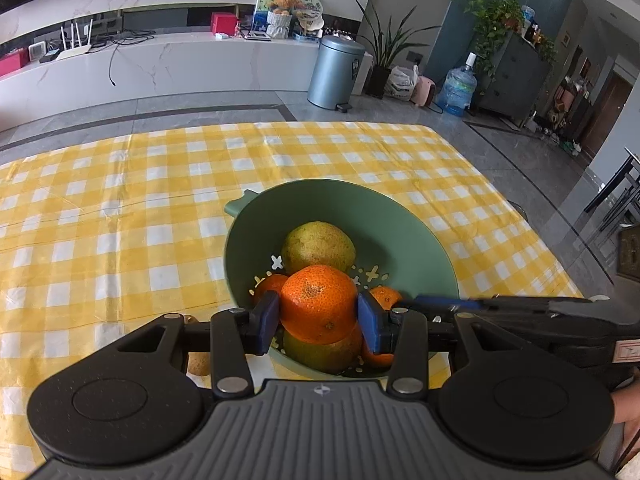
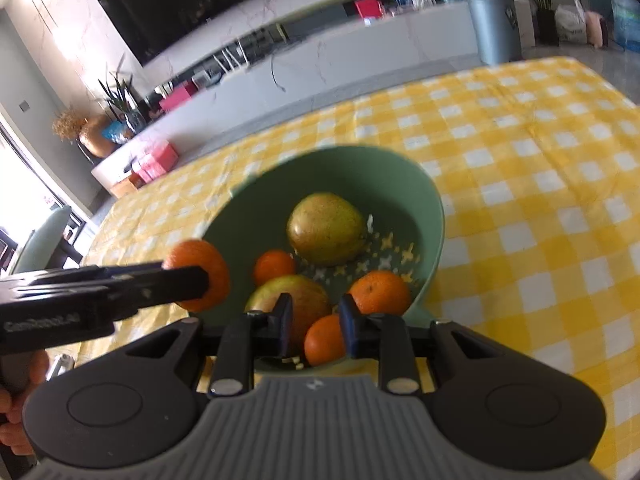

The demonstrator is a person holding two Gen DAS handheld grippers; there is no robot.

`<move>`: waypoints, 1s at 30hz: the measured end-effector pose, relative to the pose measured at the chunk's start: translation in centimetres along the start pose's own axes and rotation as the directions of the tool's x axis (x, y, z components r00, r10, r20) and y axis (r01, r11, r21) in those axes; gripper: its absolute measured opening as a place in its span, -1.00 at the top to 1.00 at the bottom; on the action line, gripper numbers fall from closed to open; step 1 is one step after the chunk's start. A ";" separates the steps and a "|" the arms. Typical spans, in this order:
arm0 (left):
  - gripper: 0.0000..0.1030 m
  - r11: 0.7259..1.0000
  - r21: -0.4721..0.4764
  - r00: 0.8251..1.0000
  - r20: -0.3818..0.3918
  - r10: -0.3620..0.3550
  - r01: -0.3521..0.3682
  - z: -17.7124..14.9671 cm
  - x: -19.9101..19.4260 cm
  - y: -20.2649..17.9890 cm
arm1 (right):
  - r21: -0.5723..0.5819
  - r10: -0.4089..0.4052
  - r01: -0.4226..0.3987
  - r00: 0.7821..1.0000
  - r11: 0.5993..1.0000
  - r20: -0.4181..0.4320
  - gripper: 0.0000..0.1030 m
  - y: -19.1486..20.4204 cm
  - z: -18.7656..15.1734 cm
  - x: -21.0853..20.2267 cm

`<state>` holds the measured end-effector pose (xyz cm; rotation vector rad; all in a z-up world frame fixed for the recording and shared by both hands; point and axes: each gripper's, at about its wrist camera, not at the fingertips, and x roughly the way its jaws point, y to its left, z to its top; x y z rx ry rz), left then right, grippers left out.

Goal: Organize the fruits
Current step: 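Carry both oranges over the colander and open both tools to drop them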

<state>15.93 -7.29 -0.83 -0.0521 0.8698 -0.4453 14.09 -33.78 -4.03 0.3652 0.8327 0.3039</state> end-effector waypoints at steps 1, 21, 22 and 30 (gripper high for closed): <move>0.08 1.000 0.002 1.000 -0.003 -0.005 0.005 0.1 0.2 -0.1 | -0.003 -0.008 0.008 0.999 1.000 0.031 0.52 0.0 0.1 -0.3; 0.07 0.993 0.108 0.992 -0.123 -0.030 0.043 1.9 7.6 -3.5 | 0.020 -0.200 0.206 0.916 0.978 0.348 -0.01 -3.3 -1.0 -2.1; 0.07 0.993 0.111 0.991 -0.130 -0.025 0.040 1.9 8.0 -3.5 | 0.028 -0.202 0.205 0.917 0.978 0.344 -0.01 -3.5 -1.1 -1.8; -0.06 0.993 0.116 0.991 -0.135 -0.009 0.024 2.1 8.7 -3.5 | 0.030 -0.196 0.198 0.919 0.980 0.343 -0.02 -3.9 -1.5 -1.2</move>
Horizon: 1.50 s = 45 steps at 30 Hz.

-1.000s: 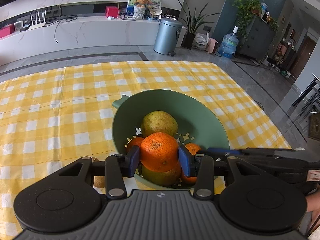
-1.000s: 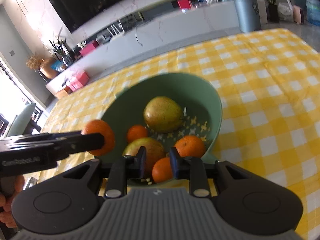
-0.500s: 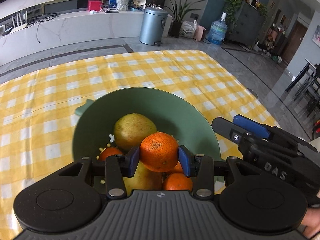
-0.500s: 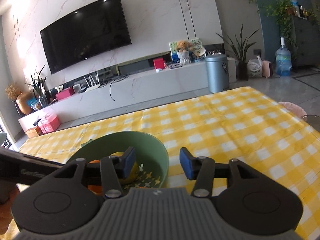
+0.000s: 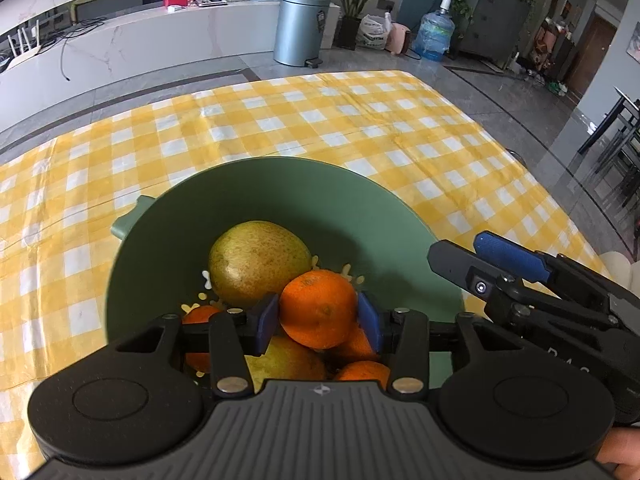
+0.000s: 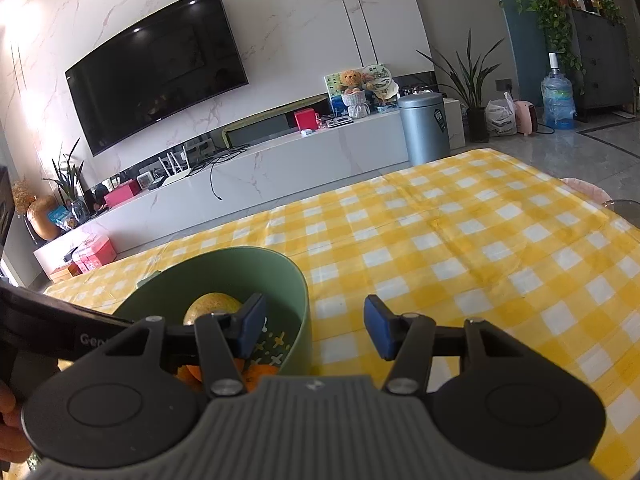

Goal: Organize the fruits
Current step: 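Carry both oranges over the colander and open both tools to drop them, then withdraw both tools from the colander toward the brown fruits and red tomato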

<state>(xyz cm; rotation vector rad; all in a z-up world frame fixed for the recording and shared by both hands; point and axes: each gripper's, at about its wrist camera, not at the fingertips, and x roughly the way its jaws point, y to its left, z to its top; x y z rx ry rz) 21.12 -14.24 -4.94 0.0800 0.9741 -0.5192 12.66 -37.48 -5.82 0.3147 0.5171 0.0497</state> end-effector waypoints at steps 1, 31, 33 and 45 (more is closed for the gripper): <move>-0.08 1.000 -0.001 1.000 0.002 -0.003 0.003 -0.1 -0.1 0.1 | -0.001 -0.001 0.001 1.000 1.000 -0.001 -0.02 0.0 0.0 0.1; -0.29 0.985 -0.127 0.960 0.238 0.147 -0.119 -11.6 -15.0 3.4 | -0.193 0.045 -0.041 0.999 0.980 0.013 -0.52 8.3 -4.1 -7.8; -0.26 0.981 -0.153 0.960 0.235 0.153 -0.119 -12.5 -15.2 3.9 | -0.213 0.029 -0.028 1.000 0.977 0.003 -0.52 8.8 -4.8 -8.2; 0.14 0.945 -0.264 0.957 0.163 0.241 -0.194 -16.7 -15.0 6.5 | -0.339 0.036 -0.085 0.988 0.937 -0.148 -0.50 11.8 -8.8 -7.6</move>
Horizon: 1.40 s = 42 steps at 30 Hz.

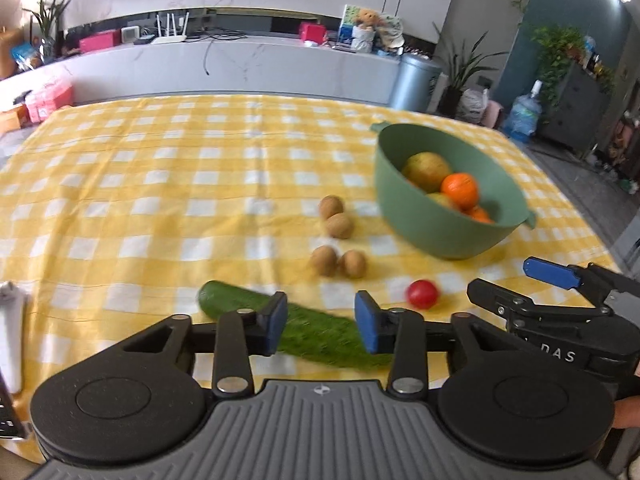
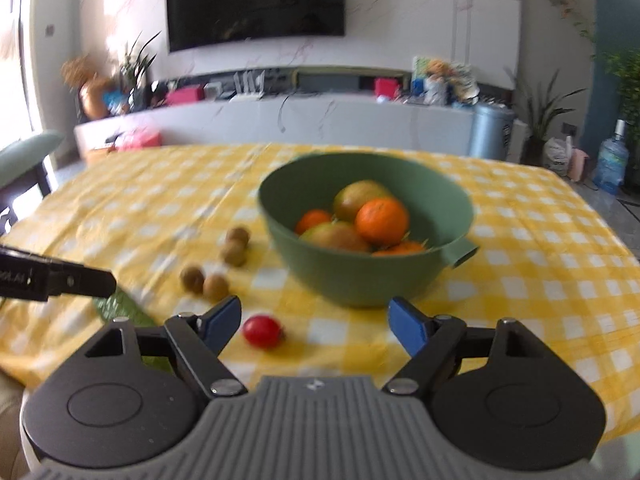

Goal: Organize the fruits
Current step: 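Withdraw both tools from the colander toward the brown fruits and red tomato, then grasp a small brown round fruit with the left tool while the right tool grasps the red tomato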

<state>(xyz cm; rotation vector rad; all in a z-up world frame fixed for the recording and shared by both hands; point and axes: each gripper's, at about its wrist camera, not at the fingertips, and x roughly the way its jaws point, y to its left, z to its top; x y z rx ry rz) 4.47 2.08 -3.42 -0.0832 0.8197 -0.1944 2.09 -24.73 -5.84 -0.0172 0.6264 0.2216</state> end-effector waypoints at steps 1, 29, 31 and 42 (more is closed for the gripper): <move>0.14 1.000 -0.002 1.000 0.001 0.002 -0.002 -0.2 0.0 0.2 | -0.010 0.008 -0.008 1.000 1.000 -0.013 -0.47 0.3 -0.1 0.3; 0.32 0.994 0.102 0.998 -0.055 -0.027 0.033 1.3 7.0 -0.6 | 0.055 0.141 -0.135 0.980 0.989 -0.143 0.13 1.4 -0.4 6.2; 0.32 0.994 0.107 0.998 -0.056 -0.025 0.031 1.4 7.4 -0.5 | 0.063 0.151 -0.143 0.978 0.988 -0.147 0.17 1.3 -0.4 6.5; 0.33 0.992 0.117 0.997 -0.062 -0.044 0.051 2.1 8.6 -0.3 | 0.077 0.171 -0.161 0.975 0.984 -0.144 0.17 1.0 -0.5 7.0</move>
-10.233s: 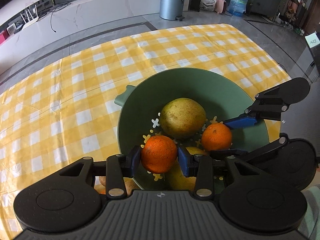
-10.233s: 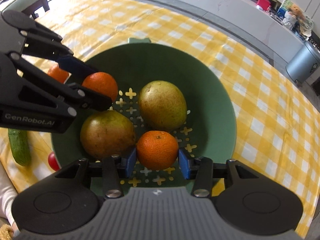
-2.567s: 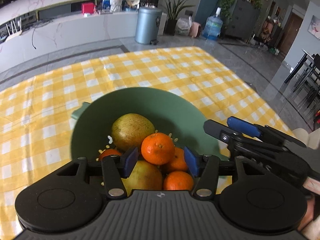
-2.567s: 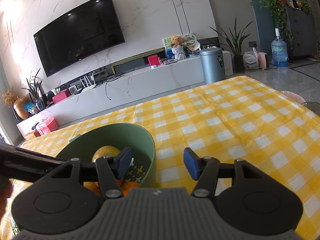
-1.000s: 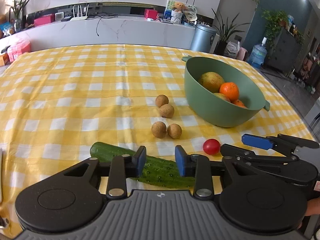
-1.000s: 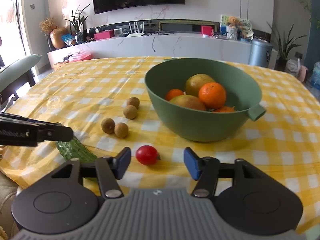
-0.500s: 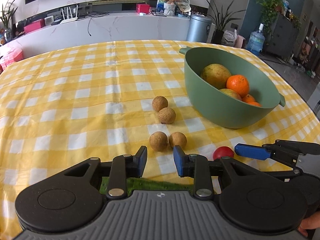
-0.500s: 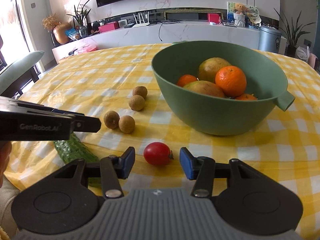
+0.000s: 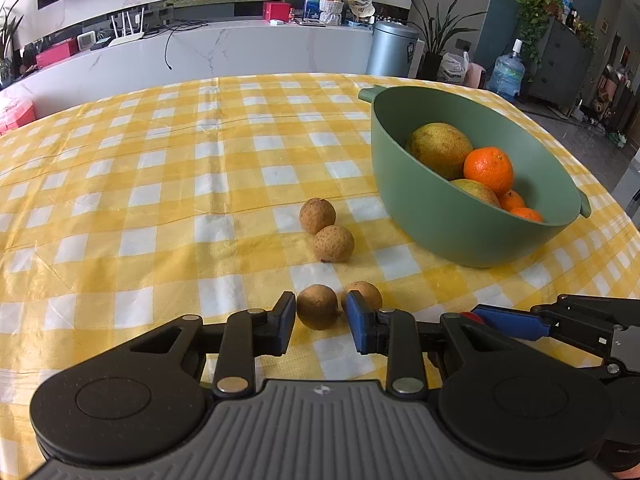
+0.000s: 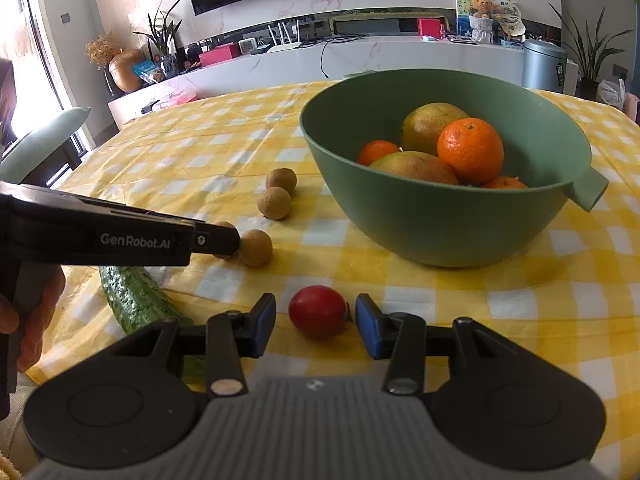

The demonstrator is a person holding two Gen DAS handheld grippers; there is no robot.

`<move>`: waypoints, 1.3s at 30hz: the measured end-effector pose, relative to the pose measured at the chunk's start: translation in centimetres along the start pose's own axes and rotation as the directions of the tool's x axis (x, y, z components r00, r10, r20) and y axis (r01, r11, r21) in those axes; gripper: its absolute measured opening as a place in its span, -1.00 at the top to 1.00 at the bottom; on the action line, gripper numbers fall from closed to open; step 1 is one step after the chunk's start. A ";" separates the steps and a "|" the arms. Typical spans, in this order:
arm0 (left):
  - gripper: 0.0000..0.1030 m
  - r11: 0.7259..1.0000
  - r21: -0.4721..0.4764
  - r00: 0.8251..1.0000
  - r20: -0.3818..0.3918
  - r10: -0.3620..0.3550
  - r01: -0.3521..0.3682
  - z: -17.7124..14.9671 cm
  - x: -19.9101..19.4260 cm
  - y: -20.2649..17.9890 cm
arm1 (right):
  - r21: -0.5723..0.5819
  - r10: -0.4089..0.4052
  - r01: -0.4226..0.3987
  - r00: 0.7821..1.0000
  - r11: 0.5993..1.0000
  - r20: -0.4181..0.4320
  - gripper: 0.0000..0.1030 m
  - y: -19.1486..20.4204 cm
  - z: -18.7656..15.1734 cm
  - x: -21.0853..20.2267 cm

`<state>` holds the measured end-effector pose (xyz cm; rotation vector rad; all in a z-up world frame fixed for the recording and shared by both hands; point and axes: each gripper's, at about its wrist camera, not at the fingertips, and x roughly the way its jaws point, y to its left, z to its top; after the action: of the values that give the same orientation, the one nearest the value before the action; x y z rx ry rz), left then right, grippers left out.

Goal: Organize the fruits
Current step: 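Grasp a small brown round fruit with the left tool while the right tool grasps the red tomato, then carry both fruits over the colander and open both tools to drop them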

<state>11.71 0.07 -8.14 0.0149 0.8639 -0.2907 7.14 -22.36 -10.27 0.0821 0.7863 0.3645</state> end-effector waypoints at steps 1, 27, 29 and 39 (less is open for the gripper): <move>0.35 1.000 0.003 1.000 0.001 -0.002 0.002 0.0 0.0 0.0 | -0.001 0.001 -0.001 1.000 1.000 0.001 0.18 0.0 0.0 0.0; 0.49 1.000 -0.013 0.997 0.068 -0.019 0.020 -0.1 -5.3 -1.9 | -0.031 -0.004 0.007 0.997 0.999 0.083 0.43 0.7 0.0 -2.2; 0.49 1.000 -0.011 0.997 0.077 -0.020 0.021 0.0 -5.9 -2.2 | -0.028 -0.004 0.006 0.995 1.000 0.098 0.43 0.7 0.1 -2.8; 0.49 0.998 -0.004 0.991 0.121 -0.059 0.060 1.3 -7.5 -4.0 | -0.030 -0.037 0.044 0.982 0.999 0.183 0.43 -0.3 1.1 -7.1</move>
<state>7.07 -2.12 -1.20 -0.0355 0.7459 -0.3403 3.37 -25.05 -4.77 0.0663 0.5991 0.3267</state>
